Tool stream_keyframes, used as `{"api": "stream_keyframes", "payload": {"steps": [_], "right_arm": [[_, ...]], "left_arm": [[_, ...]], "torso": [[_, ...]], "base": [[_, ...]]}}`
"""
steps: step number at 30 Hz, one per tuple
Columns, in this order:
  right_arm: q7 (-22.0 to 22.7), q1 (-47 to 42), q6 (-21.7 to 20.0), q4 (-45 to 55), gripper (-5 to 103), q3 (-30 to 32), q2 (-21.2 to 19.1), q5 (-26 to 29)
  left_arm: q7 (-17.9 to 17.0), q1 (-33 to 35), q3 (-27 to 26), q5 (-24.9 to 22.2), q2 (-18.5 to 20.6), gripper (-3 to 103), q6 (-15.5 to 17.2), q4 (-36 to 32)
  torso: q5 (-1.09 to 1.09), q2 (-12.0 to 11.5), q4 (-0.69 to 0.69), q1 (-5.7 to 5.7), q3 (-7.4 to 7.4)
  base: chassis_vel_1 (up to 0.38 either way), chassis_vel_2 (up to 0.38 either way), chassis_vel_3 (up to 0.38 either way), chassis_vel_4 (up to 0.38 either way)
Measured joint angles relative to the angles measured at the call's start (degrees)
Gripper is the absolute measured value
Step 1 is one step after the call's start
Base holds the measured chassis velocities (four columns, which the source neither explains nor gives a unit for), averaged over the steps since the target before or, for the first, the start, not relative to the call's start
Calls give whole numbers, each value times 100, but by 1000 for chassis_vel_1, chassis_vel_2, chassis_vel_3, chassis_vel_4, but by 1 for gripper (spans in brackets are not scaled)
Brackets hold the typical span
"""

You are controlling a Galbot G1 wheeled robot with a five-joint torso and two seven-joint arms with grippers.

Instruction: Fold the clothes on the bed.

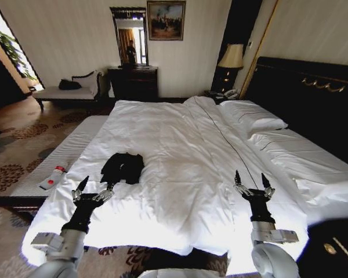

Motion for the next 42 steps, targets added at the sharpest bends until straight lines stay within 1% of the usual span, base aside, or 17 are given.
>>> {"api": "stream_keyframes", "payload": {"steps": [5, 8, 11, 21, 28, 42], "right_arm": [[1, -2, 11, 12, 100, 5, -18, 15], [32, -4, 51, 17, 100, 15, -23, 21], [50, -4, 76, 17, 100, 15, -19, 21], [53, -49, 89, 83, 100, 27, -8, 16], [68, -71, 89, 137, 100, 52, 1, 15], [79, -126, 155, 182, 100, 45, 48, -56]], "left_arm": [[-6, -15, 17, 22, -38, 100, -12, 1], [-7, -19, 19, 28, -52, 100, -21, 1], [-7, -16, 19, 33, -59, 100, -26, 1], [-10, 16, 5, 52, -75, 100, -50, 1], [-10, 12, -7, 53, -86, 100, -54, 0], [-37, -49, -30, 50, -53, 100, -77, 0]], "torso": [[-3, 0, 2, 1, 0], [-1, 0, -1, 1, 0], [-2, 0, 0, 1, 0], [2, -1, 0, 0, 0], [0, -1, 1, 0, 0], [0, -2, 0, 3, 1]], "base": [[166, 253, -146, -252], [116, 246, -86, -250], [47, 202, -45, -213], [-2, 34, 1, -26], [-24, 37, 25, -43], [-60, 199, 69, -193]]}}
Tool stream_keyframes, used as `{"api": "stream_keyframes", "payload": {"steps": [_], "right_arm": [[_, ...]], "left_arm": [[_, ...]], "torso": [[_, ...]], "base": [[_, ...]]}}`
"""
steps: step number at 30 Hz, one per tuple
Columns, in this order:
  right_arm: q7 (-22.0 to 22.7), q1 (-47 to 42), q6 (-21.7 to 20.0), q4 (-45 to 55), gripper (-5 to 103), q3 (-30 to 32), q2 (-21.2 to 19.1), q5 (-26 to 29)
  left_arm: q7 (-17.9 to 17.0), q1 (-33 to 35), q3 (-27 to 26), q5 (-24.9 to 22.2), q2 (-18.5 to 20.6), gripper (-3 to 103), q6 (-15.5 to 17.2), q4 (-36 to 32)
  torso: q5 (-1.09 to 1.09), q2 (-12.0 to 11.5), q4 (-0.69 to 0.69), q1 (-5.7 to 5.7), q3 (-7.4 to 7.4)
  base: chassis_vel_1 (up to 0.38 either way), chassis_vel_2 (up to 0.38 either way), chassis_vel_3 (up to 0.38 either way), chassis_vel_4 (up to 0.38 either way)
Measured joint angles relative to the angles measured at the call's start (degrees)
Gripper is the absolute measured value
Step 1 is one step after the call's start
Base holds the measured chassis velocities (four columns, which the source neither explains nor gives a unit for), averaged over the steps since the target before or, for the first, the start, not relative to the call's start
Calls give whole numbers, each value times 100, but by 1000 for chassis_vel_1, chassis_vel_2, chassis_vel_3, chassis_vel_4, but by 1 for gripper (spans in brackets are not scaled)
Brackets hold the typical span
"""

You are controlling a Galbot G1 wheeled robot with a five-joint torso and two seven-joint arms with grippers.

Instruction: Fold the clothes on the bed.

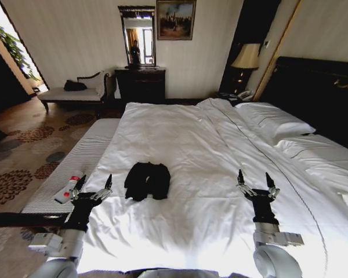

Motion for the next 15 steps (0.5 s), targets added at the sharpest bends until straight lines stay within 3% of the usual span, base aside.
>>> {"api": "stream_keyframes", "payload": {"steps": [4, 15], "right_arm": [[-34, -7, 47, 2, 100, -5, 16, -36], [-155, -54, 110, 1, 100, -10, 43, -114]], "left_arm": [[-14, -13, -2, -1, 18, 100, 0, 1], [-15, -26, 4, -12, 20, 100, -3, -1]], "torso": [[-3, -1, 1, 4, 1], [1, 3, 0, -6, -2]], "base": [[-9, 153, 6, -134], [2, -10, -7, 14]]}}
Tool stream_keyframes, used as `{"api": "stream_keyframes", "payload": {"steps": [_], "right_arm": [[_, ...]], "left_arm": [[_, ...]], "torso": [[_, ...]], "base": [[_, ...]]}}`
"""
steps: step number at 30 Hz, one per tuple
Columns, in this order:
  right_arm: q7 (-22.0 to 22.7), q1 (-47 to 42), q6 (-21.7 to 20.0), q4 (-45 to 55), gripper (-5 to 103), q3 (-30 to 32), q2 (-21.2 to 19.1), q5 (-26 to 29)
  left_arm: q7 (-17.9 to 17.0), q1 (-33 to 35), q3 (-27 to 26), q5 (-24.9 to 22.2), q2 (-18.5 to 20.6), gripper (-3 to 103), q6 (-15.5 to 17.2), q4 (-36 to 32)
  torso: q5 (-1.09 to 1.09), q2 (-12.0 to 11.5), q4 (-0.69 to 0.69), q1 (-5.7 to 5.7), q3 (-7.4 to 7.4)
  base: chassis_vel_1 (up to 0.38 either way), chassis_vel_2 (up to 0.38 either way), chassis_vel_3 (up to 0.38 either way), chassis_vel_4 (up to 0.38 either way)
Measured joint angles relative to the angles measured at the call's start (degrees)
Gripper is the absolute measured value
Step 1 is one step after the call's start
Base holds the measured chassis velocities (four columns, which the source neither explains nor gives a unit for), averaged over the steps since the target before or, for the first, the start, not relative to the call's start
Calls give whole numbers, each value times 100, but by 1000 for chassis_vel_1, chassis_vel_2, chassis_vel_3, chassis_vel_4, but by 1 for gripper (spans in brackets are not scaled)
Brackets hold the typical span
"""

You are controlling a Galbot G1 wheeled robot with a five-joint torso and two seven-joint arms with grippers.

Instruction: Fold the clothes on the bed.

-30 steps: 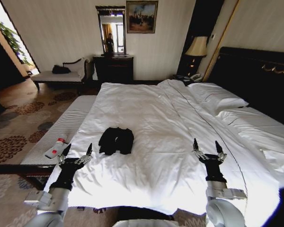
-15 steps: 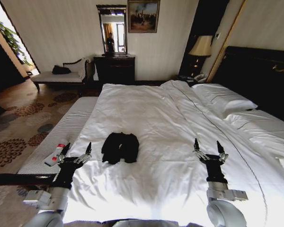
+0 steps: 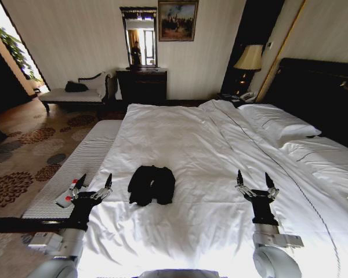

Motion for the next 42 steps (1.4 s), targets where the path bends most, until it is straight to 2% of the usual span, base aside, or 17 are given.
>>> {"api": "stream_keyframes", "payload": {"steps": [31, 42], "right_arm": [[-17, 43, 132, -102, 100, -69, -4, -21], [-27, 92, 141, -175, 100, -82, 23, -226]], "left_arm": [[-5, -8, 3, 15, 22, 100, -11, 0], [-5, 2, 48, 96, -33, 100, -12, 0]], "torso": [[0, -2, 0, 4, 2], [-2, -2, 0, 3, 1]], "base": [[38, -2, -35, 0], [0, 0, 0, 0]]}}
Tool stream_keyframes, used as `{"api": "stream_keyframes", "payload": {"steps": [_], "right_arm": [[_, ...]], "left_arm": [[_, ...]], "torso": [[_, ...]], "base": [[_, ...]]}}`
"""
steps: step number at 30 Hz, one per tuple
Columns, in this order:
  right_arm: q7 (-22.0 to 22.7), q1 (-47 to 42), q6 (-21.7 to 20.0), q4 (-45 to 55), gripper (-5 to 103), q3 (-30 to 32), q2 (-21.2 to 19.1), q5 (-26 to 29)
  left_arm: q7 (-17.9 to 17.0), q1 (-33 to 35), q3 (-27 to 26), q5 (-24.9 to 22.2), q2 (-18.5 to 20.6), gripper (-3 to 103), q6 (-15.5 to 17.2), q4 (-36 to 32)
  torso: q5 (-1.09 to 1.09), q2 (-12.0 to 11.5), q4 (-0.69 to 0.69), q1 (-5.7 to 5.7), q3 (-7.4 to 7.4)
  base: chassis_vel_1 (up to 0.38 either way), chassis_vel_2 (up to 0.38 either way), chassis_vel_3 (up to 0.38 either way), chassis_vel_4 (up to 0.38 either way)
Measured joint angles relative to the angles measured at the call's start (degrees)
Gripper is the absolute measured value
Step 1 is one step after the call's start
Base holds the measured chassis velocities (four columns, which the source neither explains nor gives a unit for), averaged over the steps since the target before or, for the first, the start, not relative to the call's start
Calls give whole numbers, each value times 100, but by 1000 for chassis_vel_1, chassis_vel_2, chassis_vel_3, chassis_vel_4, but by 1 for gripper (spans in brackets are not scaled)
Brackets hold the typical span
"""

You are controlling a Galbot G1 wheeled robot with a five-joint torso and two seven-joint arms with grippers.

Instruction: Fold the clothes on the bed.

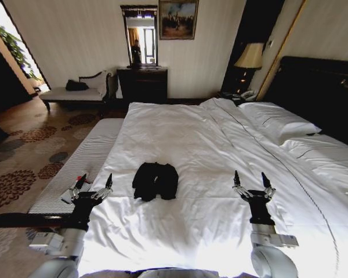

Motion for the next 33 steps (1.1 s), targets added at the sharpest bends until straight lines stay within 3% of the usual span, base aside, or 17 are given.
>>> {"api": "stream_keyframes", "payload": {"steps": [22, 28, 29, 31, 33], "right_arm": [[181, 111, 165, -128, 100, -59, -30, -60], [276, 263, 158, -215, 100, -102, -91, -36], [292, 351, 156, -267, 100, -137, -111, -64], [294, 474, 155, -347, 100, -190, -137, -92], [295, 512, 152, -368, 100, -206, -144, -92]], "left_arm": [[-107, -190, 11, 84, -90, 100, -7, 0], [-333, -602, -240, -402, 98, 100, 483, 0], [-474, -886, -328, -720, 192, 100, 776, 34], [-588, -1195, -362, -1109, 295, 100, 1054, 253], [-615, -1297, -362, -1228, 330, 100, 1146, 362]], "torso": [[-1, 0, 0, 1, 0], [4, 0, 0, 0, 0], [3, 1, -2, 0, 0], [0, 1, 0, 0, 0], [-1, 1, -1, 0, 0]], "base": [[36, 72, -33, -71], [-5, -9, 2, 4], [0, 0, 0, 0], [0, 0, 0, 0], [0, 0, 0, 0]]}}
